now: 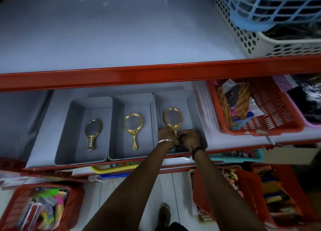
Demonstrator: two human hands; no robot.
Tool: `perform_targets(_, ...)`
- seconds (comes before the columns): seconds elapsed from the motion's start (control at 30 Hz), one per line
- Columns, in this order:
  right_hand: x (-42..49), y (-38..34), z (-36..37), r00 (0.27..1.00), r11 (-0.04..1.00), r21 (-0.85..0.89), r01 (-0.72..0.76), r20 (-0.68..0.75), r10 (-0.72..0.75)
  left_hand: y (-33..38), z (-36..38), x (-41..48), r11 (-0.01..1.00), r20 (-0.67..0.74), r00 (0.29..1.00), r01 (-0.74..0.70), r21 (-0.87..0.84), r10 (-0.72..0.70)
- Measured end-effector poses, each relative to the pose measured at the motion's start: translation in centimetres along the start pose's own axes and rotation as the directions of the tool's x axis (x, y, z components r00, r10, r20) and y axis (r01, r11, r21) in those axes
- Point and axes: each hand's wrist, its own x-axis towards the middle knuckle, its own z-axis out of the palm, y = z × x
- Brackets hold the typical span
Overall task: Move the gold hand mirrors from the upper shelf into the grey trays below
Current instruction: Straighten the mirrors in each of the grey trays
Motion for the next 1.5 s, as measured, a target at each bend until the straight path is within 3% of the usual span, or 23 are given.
perform_targets(0.27, 0.0, 0.1, 0.2, 1.000, 0.999, -0.032, 0.020, -0.006, -0.020, -0.4, 0.3, 0.2, 0.999, -0.004, 1.000, -0.014, -0.034, 0.014)
perform_targets(0.67, -1.5, -0.4, 0.2, 0.954, 0.898, -0.330, 0.291, 0.033, -0.297, -0.3, 0.5, 0.6, 0.999, 0.039, 0.999, 0.038, 0.004, -0.038)
perform_targets(0.8, -1.5, -0.3, 0.4, 0.947, 0.884, -0.355, 0.305, 0.011, -0.322, -0.3, 0.5, 0.6, 0.998, 0.029, 0.998, 0.062, -0.029, -0.062)
perform_targets(1.1, -1.1, -0.6, -0.5, 0.990, 0.978, -0.159, 0.137, -0.015, -0.141, -0.5, 0.6, 0.5, 0.999, 0.066, 0.997, 0.037, 0.021, -0.038)
perform_targets(1.5, -0.9, -0.5, -0.4, 0.998, 0.990, -0.125, 0.064, -0.012, -0.066, -0.3, 0.8, 0.1, 0.996, 0.067, 0.994, 0.089, -0.018, -0.088)
